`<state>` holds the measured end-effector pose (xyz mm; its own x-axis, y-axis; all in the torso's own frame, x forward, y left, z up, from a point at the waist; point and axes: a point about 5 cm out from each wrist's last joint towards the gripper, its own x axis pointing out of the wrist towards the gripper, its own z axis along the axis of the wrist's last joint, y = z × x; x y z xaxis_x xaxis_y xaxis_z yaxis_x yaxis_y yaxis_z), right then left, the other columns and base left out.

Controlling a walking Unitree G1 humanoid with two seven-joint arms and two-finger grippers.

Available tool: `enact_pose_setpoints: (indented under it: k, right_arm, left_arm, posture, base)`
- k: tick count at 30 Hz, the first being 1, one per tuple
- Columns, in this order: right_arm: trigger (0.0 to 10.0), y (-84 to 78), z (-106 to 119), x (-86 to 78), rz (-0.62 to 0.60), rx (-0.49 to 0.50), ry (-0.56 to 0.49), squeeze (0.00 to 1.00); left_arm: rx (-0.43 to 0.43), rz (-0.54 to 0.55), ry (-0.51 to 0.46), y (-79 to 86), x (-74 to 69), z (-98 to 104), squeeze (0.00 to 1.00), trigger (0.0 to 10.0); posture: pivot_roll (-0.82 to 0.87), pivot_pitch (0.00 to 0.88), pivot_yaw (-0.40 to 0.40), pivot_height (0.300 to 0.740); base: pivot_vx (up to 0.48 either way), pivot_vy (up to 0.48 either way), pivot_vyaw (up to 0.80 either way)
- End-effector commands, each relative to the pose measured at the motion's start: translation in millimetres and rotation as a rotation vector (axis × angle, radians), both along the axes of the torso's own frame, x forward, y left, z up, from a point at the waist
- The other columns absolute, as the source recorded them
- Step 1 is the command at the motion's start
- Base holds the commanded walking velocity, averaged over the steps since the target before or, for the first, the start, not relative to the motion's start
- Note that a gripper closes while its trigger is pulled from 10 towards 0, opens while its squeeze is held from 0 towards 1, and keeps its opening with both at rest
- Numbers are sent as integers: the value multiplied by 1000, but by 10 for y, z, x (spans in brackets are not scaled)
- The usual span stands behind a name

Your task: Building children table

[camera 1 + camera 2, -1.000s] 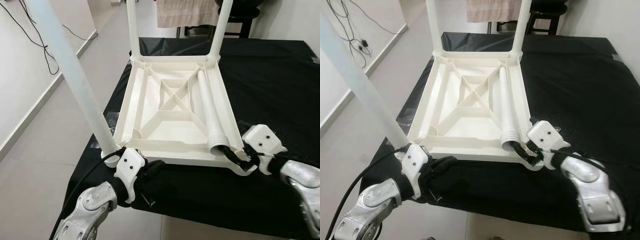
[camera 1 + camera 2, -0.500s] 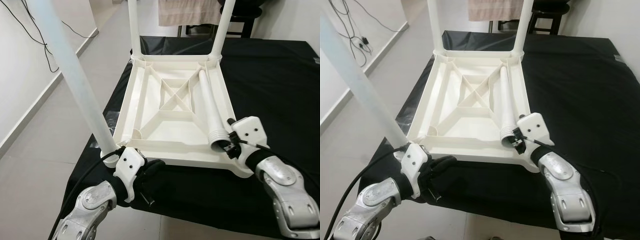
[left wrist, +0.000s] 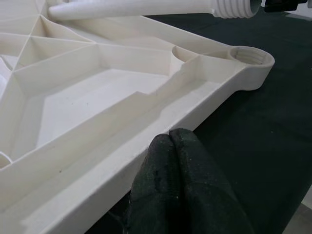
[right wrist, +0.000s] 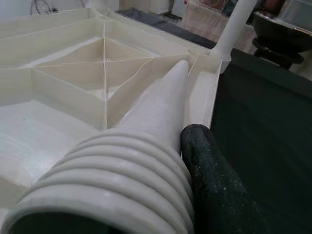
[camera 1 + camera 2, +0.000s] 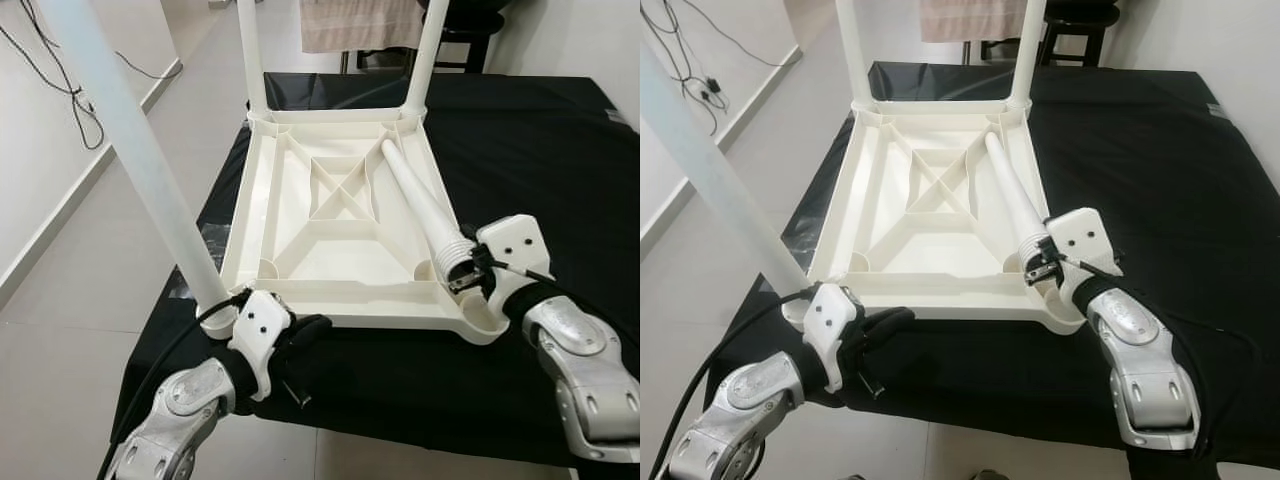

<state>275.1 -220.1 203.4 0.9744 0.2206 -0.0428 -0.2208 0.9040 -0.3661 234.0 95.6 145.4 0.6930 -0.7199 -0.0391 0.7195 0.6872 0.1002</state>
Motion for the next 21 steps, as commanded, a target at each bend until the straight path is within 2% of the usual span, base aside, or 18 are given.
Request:
enact_pose_setpoints:
  k: [1, 5, 7, 8, 10, 14, 16, 17, 18, 19, 20, 21]
  right_arm:
    - [0, -66, 200, -10, 57, 24, -80, 0]
    - [0, -188, 355, -40, 86, 58, -133, 0]
    - [0, -313, 466, -58, 81, 106, -180, 0]
    - [0, -437, 535, -55, 38, 179, -217, 0]
    - [0, -471, 553, -54, 25, 205, -230, 0]
    - [0, -533, 559, -13, -51, 388, -291, 0]
    - [0, -494, 527, 3, -49, 422, -291, 0]
    - [431, -451, 491, 21, -51, 447, -288, 0]
    - [431, -451, 491, 21, -51, 447, -288, 0]
    - [10000, -354, 444, 44, -40, 476, -282, 0]
    - [10000, -354, 444, 44, -40, 476, -282, 0]
    - [10000, -245, 393, 75, -21, 520, -262, 0]
  left_arm:
    - [16, 4, 7, 34, 3, -13, 0, 10000]
    - [16, 3, 4, 31, 9, 0, 0, 10000]
    - [7, 10, 0, 22, 22, 20, 0, 10000]
    - [-3, 28, -9, 18, 46, 43, 0, 10000]
    - [-4, 33, -13, 17, 53, 51, 0, 10000]
    - [-6, 86, -28, 27, 118, 75, 0, 10000]
    - [-3, 96, -34, 28, 132, 81, 0, 10000]
    - [0, 108, -40, 30, 146, 85, 0, 10000]
    - [0, 108, -40, 30, 146, 85, 0, 10000]
    - [3, 115, -43, 33, 162, 90, 0, 10000]
    - [3, 115, -43, 33, 162, 90, 0, 10000]
    - [6, 108, -48, 30, 172, 97, 0, 10000]
  posture:
    - [-41, 132, 15, 740]
    - [-44, 130, 19, 740]
    - [-44, 127, 19, 740]
    - [-43, 125, 19, 740]
    - [-43, 125, 19, 740]
    - [-44, 123, 19, 740]
    - [-42, 121, 22, 740]
    - [-42, 121, 22, 740]
    - [-42, 121, 22, 740]
    - [-33, 115, 27, 740]
    - [-33, 115, 27, 740]
    - [-31, 113, 29, 740]
  base:
    - [0, 0, 0]
    - [0, 0, 0]
    - [0, 0, 0]
    - [0, 0, 0]
    - [0, 0, 0]
    - [0, 0, 0]
    - [0, 0, 0]
    - [0, 0, 0]
    - [0, 0, 0]
    - [0, 0, 0]
    - [0, 0, 0]
    - [0, 0, 0]
